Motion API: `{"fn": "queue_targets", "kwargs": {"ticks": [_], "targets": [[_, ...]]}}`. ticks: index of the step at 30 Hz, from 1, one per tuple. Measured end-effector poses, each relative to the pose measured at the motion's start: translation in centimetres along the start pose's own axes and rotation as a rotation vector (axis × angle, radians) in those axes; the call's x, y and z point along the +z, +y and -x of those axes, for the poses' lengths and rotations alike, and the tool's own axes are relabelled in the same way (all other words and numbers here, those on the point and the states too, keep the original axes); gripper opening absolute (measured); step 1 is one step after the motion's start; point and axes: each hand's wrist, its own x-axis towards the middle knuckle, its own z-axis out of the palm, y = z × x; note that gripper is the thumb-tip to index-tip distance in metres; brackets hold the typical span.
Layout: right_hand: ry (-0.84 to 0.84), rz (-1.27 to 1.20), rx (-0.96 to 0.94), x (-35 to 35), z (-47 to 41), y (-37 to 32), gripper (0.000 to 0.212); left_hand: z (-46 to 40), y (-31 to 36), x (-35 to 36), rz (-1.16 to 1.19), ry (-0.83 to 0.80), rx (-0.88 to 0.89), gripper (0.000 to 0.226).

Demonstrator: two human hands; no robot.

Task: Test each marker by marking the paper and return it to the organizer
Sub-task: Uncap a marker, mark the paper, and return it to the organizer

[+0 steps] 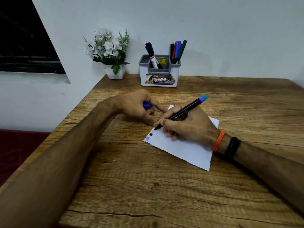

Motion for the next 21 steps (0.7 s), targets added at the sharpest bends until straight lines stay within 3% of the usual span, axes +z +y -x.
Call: {"fn": "queue_targets", "kwargs": {"ticks": [21], "targets": [[0.015,0.012,-0.024,0.08,0.23,-0.29,0.012,-0.08,-0.08,-0.04,0.036,-0.017,-0.012,0.045]]}}
